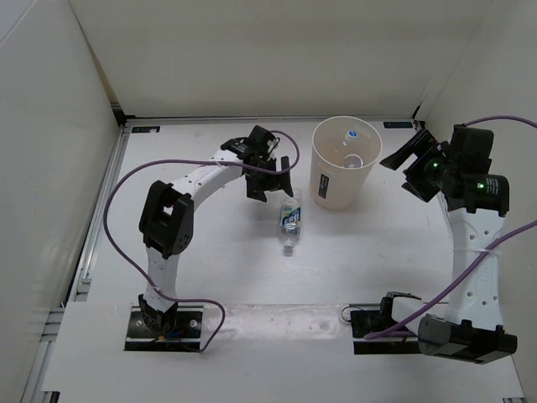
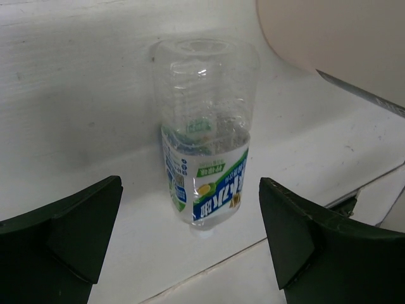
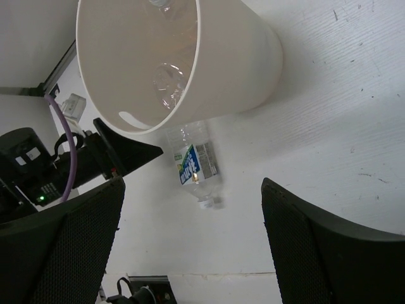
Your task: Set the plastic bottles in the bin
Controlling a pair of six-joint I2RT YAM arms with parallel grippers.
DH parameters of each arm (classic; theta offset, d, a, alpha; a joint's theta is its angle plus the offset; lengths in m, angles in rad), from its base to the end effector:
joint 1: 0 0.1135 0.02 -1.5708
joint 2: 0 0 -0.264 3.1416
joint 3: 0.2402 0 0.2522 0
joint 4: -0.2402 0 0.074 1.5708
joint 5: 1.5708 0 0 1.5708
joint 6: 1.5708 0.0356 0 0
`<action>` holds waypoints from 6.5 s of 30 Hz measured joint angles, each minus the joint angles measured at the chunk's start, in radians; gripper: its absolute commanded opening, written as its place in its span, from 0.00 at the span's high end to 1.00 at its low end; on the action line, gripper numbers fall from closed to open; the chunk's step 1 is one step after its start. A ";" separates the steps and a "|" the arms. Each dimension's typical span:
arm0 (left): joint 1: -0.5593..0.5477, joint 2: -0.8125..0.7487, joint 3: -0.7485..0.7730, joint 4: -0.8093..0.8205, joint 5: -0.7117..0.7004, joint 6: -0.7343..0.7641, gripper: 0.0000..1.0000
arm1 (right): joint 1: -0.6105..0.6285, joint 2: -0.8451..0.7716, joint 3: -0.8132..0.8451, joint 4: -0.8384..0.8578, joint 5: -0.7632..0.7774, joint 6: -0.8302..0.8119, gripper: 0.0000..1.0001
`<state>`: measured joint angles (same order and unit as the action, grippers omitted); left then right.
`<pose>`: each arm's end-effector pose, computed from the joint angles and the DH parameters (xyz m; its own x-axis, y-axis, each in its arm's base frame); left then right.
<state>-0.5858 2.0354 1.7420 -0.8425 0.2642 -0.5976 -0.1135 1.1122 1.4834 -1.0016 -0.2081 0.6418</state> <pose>0.3580 -0.2487 0.2378 -0.9766 -0.0038 -0.2150 0.0918 0.8968 -0.4328 0.1971 -0.0151 0.4308 -0.5021 0.6468 -0.5742 0.3066 0.7539 0.5811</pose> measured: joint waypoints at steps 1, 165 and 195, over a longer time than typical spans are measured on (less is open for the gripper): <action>-0.005 0.000 -0.021 0.024 -0.010 -0.010 0.00 | 0.003 0.002 0.000 -0.002 0.000 -0.003 0.10; 0.705 -1.159 -1.065 0.534 -0.386 0.349 0.00 | 0.063 0.063 0.058 -0.105 0.227 0.058 0.10; 0.704 -1.397 -1.481 0.831 -0.531 0.278 0.00 | 0.075 0.050 -0.008 -0.126 0.234 0.060 0.10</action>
<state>0.1184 0.6388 0.2615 -0.0116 -0.2668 -0.3199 -0.0387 1.1618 1.4757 -1.1275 0.0261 0.7013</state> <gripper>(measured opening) 0.998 0.896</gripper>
